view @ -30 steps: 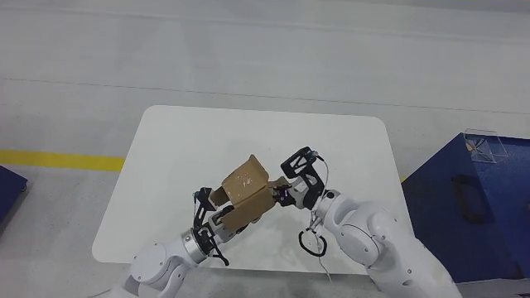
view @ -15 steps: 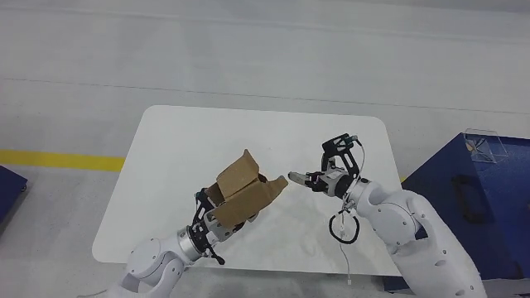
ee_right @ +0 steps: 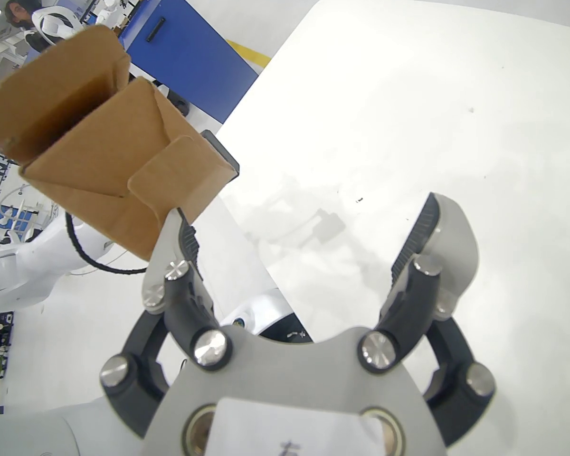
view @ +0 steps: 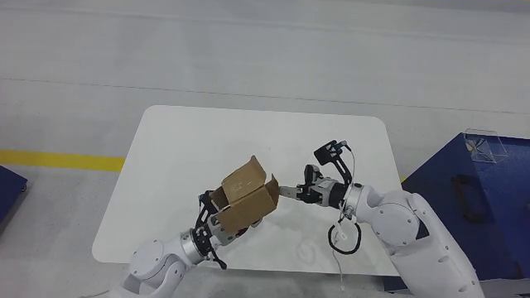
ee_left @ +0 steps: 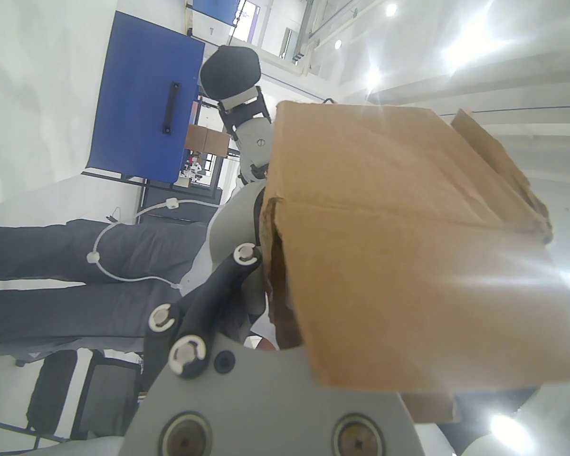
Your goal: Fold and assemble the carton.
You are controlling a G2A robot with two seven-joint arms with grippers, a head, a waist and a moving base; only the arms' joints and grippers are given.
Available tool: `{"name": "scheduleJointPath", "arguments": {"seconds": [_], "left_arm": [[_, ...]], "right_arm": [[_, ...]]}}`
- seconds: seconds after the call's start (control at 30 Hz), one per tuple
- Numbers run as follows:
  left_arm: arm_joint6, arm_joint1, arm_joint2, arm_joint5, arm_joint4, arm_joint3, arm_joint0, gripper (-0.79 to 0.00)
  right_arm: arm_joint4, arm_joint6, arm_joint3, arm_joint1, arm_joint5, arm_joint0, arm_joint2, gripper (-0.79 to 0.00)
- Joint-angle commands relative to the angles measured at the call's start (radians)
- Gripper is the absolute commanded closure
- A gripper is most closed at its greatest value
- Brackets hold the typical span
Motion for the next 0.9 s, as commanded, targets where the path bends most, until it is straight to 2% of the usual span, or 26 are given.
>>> {"name": "scheduleJointPath", "arguments": {"seconds": [0.0,0.87], "left_arm": [[0.0,0.0,0.002,-0.003,0.01,-0.003,0.001,0.0],[0.008,-0.001,0.004,-0.022,0.053,-0.019,0.012,0.0]], "right_arm": [[0.002,0.002,-0.004,0.0,0.001,0.002,0.0,-0.785],[-0.032,0.05,-0.024,-0.013,0.022,0.088,-0.054,-0.785]]}}
